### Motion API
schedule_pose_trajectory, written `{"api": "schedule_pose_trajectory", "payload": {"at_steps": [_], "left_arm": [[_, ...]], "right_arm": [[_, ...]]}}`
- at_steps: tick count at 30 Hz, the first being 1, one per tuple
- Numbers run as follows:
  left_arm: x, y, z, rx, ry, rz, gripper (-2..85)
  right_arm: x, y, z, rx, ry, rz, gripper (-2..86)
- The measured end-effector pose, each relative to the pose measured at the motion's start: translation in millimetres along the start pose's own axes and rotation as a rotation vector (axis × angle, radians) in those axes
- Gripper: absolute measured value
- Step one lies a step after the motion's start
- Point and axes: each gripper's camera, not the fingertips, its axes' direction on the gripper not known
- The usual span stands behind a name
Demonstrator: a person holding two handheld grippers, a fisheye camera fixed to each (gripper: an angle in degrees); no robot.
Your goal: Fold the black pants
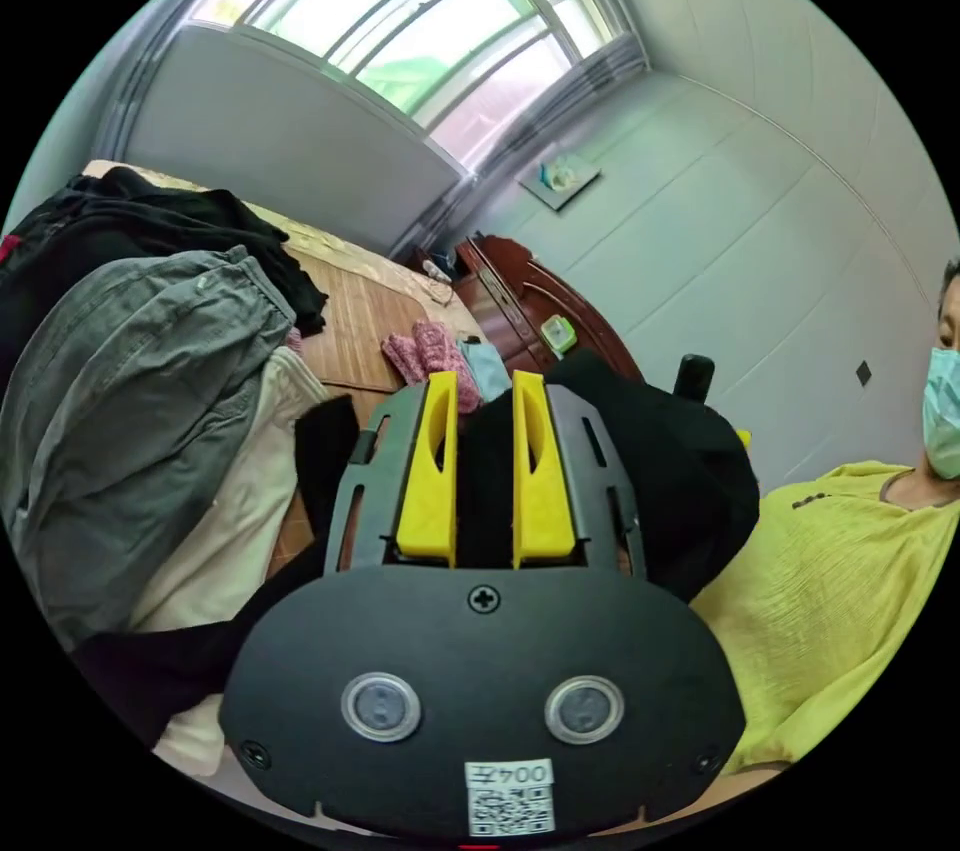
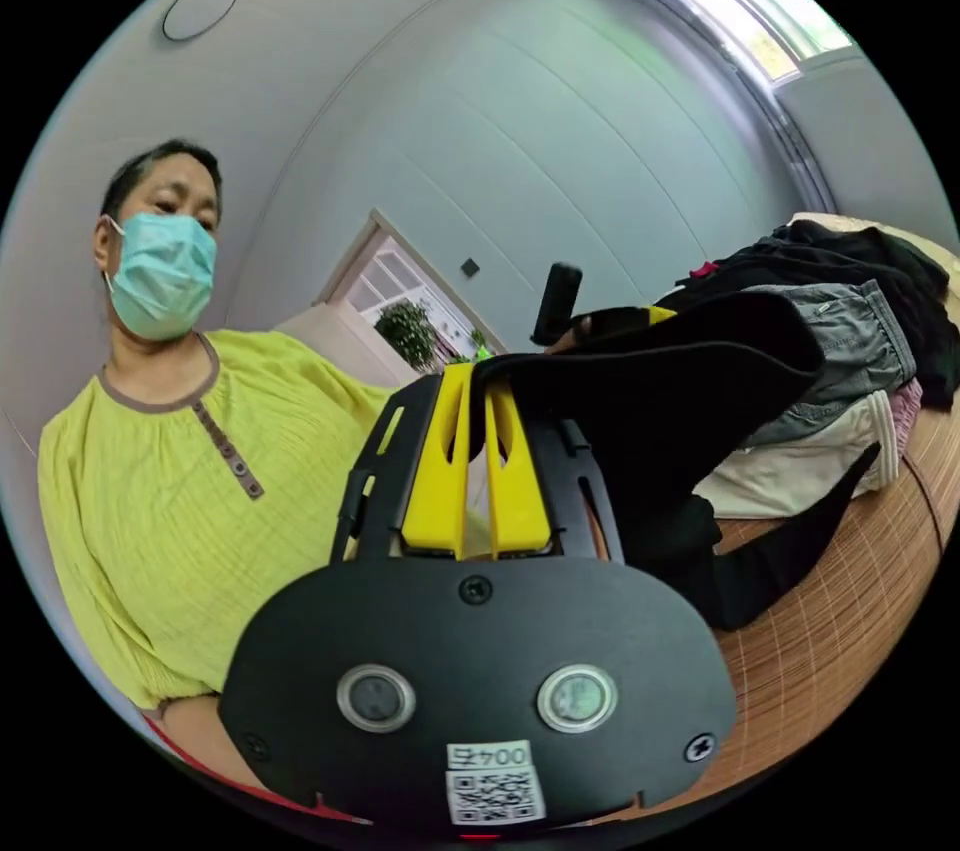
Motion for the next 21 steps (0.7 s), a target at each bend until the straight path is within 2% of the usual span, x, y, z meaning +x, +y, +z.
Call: {"api": "schedule_pose_trajectory", "payload": {"at_steps": [3,7,12,17,21], "left_arm": [[-12,32,-23,0.013,-0.082,0.002,9.3],[-8,86,-17,-0.086,-0.071,0.029,10.4],[18,141,34,-0.239,-0.056,0.101,14.1],[43,174,108,-0.348,-0.268,0.311,20.4],[23,176,146,-0.377,-0.273,0.283,22.1]], "right_arm": [[6,-29,-46,0.1,0.005,0.049,1.0],[-1,-81,-95,0.208,0.032,0.059,1.0],[-22,-155,-131,0.235,0.092,0.024,1.1],[-46,-216,-149,0.22,0.13,-0.017,1.3],[-67,-263,-162,0.196,0.155,-0.037,1.3]]}}
